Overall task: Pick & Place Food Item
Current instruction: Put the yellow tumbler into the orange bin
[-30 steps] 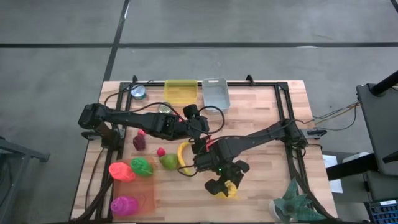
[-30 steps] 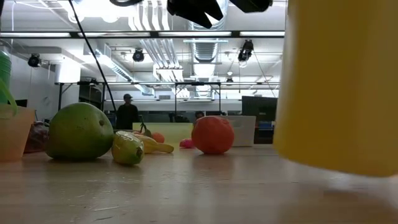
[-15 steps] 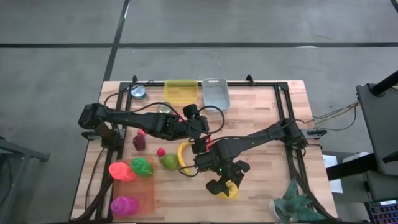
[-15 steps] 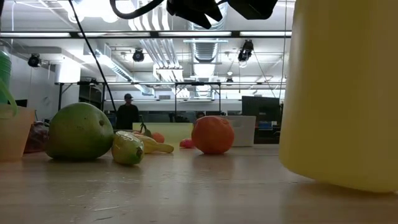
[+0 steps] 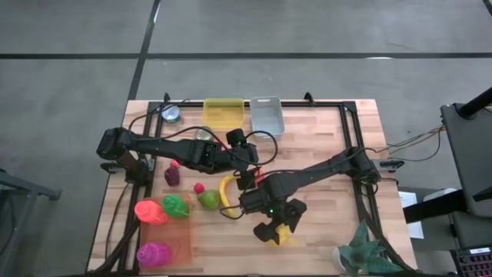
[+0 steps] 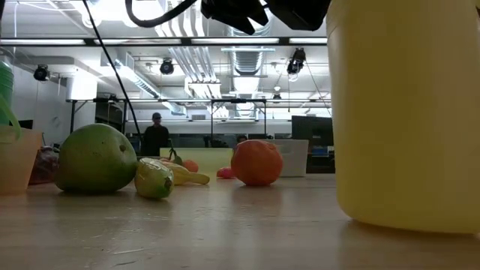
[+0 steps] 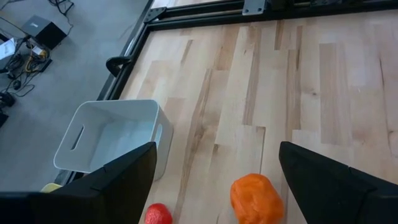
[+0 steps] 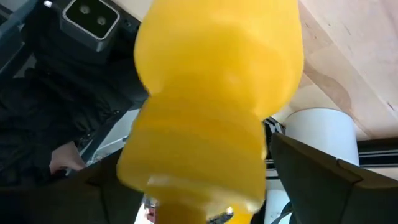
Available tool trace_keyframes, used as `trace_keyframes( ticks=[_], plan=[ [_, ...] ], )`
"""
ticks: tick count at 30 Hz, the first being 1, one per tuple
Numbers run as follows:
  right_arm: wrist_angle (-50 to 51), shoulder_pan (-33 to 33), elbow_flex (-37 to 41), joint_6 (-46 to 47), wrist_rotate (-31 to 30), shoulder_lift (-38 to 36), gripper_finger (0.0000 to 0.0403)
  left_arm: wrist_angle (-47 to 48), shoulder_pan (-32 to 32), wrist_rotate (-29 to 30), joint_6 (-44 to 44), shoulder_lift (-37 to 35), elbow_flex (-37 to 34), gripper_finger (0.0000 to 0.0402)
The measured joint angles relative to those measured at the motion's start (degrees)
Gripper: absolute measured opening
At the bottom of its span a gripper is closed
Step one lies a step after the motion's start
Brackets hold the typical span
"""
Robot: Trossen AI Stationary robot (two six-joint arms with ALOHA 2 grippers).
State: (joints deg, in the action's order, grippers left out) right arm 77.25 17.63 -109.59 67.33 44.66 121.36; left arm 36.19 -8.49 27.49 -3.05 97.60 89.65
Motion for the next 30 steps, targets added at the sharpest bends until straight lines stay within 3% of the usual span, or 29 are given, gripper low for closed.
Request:
trace_keyframes(
  ticks=[30],
  plan=[
    [-0.4,0.0,0.2,0.2,0.4,-1.8,0.0334,-0.1,0.0,0.0,0.0,0.0,0.0,0.0342]
  ],
)
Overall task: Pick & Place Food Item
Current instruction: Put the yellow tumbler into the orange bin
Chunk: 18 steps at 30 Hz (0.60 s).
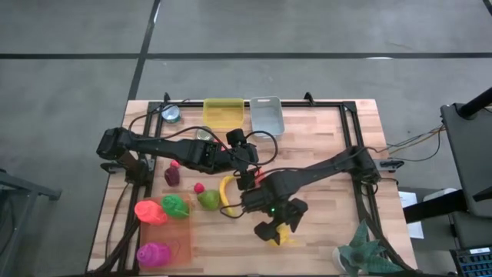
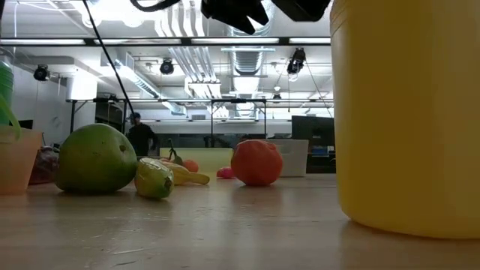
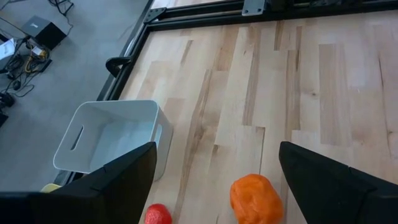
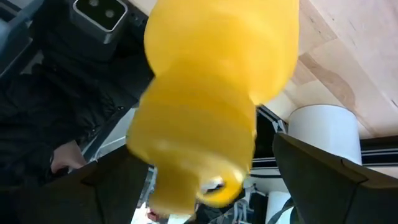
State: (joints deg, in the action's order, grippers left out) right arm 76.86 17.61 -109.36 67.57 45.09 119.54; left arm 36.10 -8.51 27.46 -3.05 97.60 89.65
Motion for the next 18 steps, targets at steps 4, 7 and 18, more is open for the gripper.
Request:
trace_keyframes(
  ticks=[4,7,18],
  plan=[
    [-0.9,0.0,0.0,2.3,-0.5,-1.8,0.0334,0.0,0.0,0.0,0.0,0.0,0.0,0.0342],
    [-1.4,0.2,0.0,2.8,-2.5,-3.8,0.0334,-0.2,0.0,0.0,0.0,0.0,0.0,0.0342],
    [-4.0,2.4,0.0,4.1,-11.2,-10.2,0.0334,-0.3,0.0,0.0,0.0,0.0,0.0,0.0342]
  ],
)
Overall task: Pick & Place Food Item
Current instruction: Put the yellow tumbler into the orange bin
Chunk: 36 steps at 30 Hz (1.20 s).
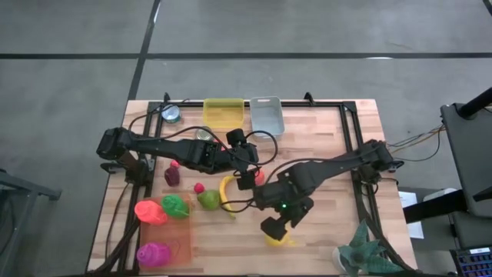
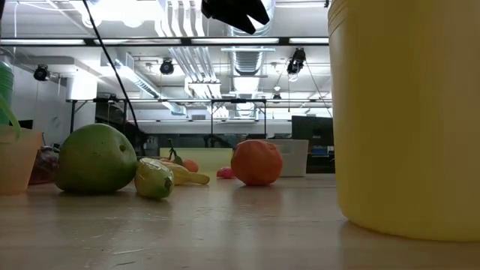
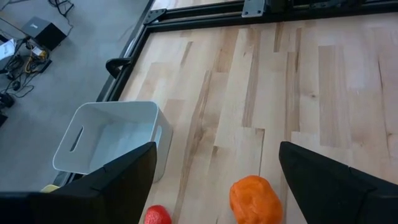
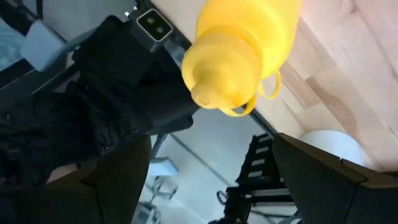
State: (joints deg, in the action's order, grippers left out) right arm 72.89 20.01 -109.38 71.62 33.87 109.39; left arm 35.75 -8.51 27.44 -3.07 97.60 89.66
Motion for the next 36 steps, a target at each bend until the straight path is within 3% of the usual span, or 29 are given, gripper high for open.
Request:
trace_keyframes(
  ticks=[7,19,26,32,36],
  plan=[
    [-0.1,3.5,0.0,-0.2,-10.5,-3.6,0.0334,0.0,0.0,0.0,0.0,0.0,0.0,0.0342],
    [3.8,19.4,0.0,-4.3,-45.2,-5.4,0.0334,0.1,0.0,0.0,0.0,0.0,0.0,0.0342],
    [6.6,29.4,1.2,3.2,-65.6,-5.3,0.0334,0.1,0.0,0.0,0.0,0.0,0.0,0.0342],
    [4.6,36.2,6.2,3.5,-83.3,-4.4,0.0334,0.1,0.0,0.0,0.0,0.0,0.0,0.0342],
    [-1.1,38.7,11.8,3.2,-89.7,-4.4,0.0334,0.1,0.0,0.0,0.0,0.0,0.0,0.0342]
  ],
)
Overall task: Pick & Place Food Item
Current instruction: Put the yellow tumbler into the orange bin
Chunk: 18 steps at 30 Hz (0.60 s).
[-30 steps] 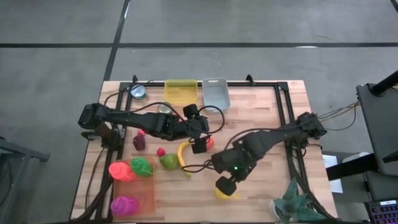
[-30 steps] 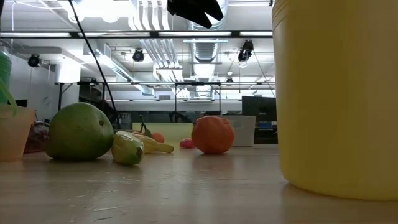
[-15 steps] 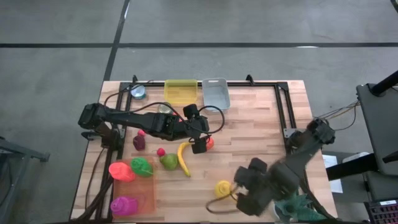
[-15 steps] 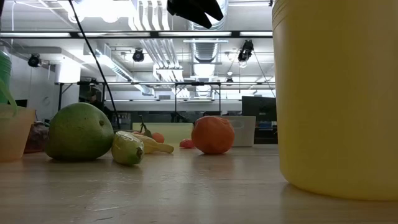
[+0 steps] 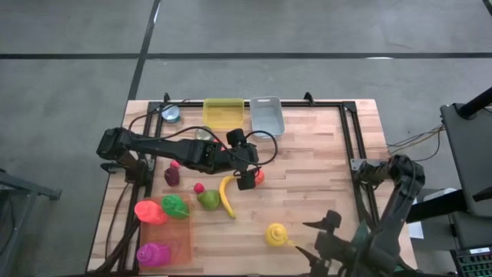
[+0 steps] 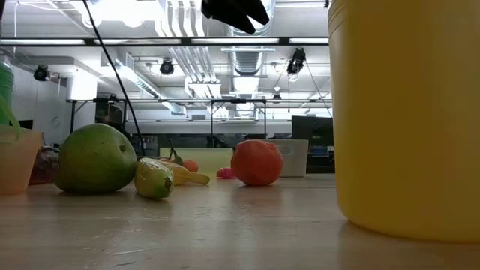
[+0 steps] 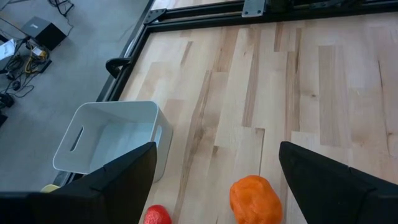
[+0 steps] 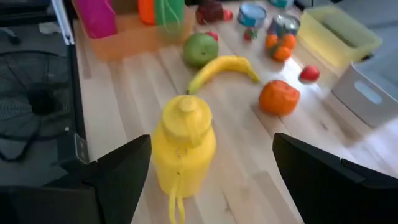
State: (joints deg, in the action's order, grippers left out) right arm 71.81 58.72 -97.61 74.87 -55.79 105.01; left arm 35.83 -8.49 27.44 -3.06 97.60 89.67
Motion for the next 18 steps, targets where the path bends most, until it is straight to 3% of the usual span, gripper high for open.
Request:
trace_keyframes(
  ticks=[9,18],
  plan=[
    [-20.6,1.7,13.4,-7.9,-12.4,0.1,0.0334,0.0,0.0,0.0,0.0,0.0,0.0,0.0342],
    [-38.9,1.4,20.6,-16.1,-24.0,0.1,0.0334,0.0,0.0,0.0,0.0,0.0,0.0,0.0342]
  ],
)
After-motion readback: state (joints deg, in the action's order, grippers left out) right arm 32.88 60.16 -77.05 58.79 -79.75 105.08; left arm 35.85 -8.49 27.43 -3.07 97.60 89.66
